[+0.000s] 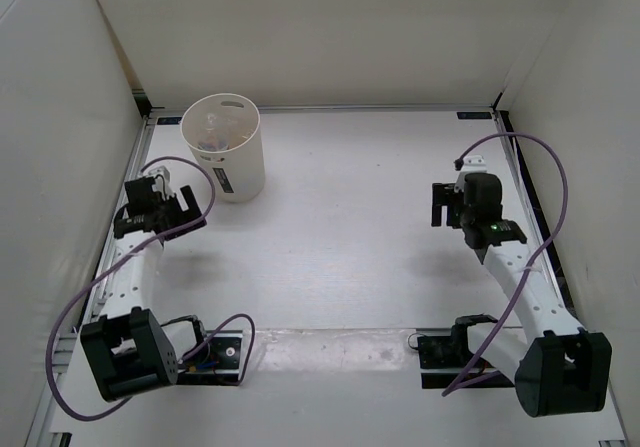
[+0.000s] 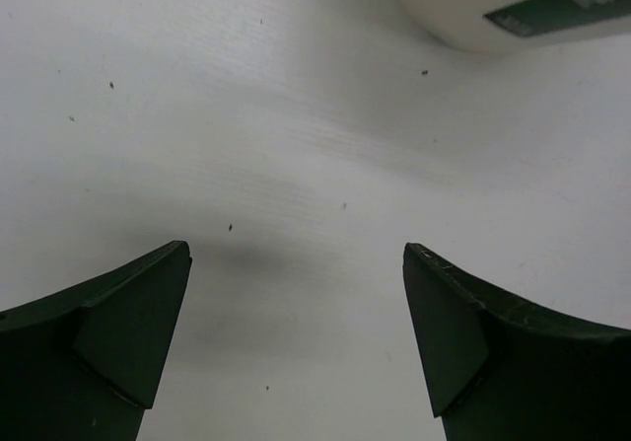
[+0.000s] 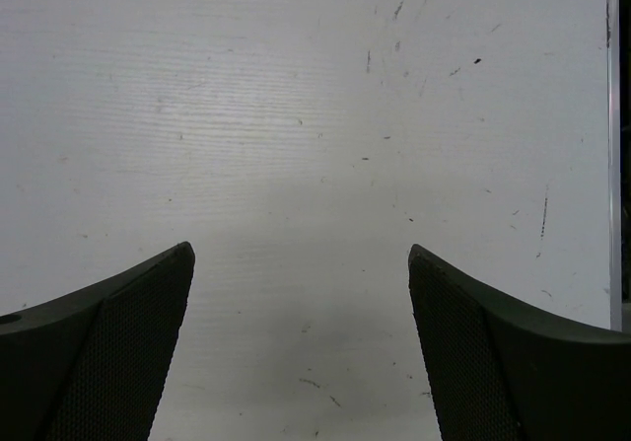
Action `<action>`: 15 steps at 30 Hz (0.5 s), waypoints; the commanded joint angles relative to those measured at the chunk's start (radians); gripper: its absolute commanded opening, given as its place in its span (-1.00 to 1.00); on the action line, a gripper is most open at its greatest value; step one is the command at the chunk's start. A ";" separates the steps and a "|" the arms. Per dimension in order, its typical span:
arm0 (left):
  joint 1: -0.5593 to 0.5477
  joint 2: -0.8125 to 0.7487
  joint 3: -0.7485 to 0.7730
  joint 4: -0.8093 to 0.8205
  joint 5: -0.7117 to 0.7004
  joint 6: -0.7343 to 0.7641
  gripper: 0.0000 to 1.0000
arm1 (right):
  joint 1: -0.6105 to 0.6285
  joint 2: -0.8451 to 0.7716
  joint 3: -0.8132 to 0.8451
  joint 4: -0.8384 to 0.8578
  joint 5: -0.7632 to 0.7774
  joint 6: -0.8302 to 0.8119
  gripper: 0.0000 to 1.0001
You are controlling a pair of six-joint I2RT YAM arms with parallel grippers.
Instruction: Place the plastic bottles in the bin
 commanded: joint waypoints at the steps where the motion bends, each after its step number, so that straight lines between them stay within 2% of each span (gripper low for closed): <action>1: 0.000 0.032 0.081 0.048 -0.003 -0.002 1.00 | -0.024 -0.022 -0.009 0.057 -0.090 0.020 0.81; 6: 0.000 0.081 0.116 0.100 0.028 0.024 1.00 | -0.011 -0.028 -0.032 0.094 -0.113 -0.004 0.81; 9: 0.000 0.086 0.111 0.146 -0.032 -0.011 1.00 | -0.024 -0.028 -0.037 0.091 -0.180 0.003 0.81; 10: -0.001 0.087 0.104 0.158 -0.100 -0.047 1.00 | -0.030 -0.023 -0.037 0.079 -0.196 0.003 0.81; 11: 0.000 0.092 0.092 0.216 -0.116 -0.063 1.00 | -0.052 -0.023 -0.033 0.068 -0.288 -0.001 0.81; 14: 0.000 0.098 -0.012 0.385 -0.132 -0.088 1.00 | -0.069 -0.016 0.003 0.013 -0.305 0.003 0.81; 15: 0.003 0.081 -0.093 0.530 -0.124 -0.082 1.00 | -0.078 -0.011 0.009 0.002 -0.302 0.010 0.81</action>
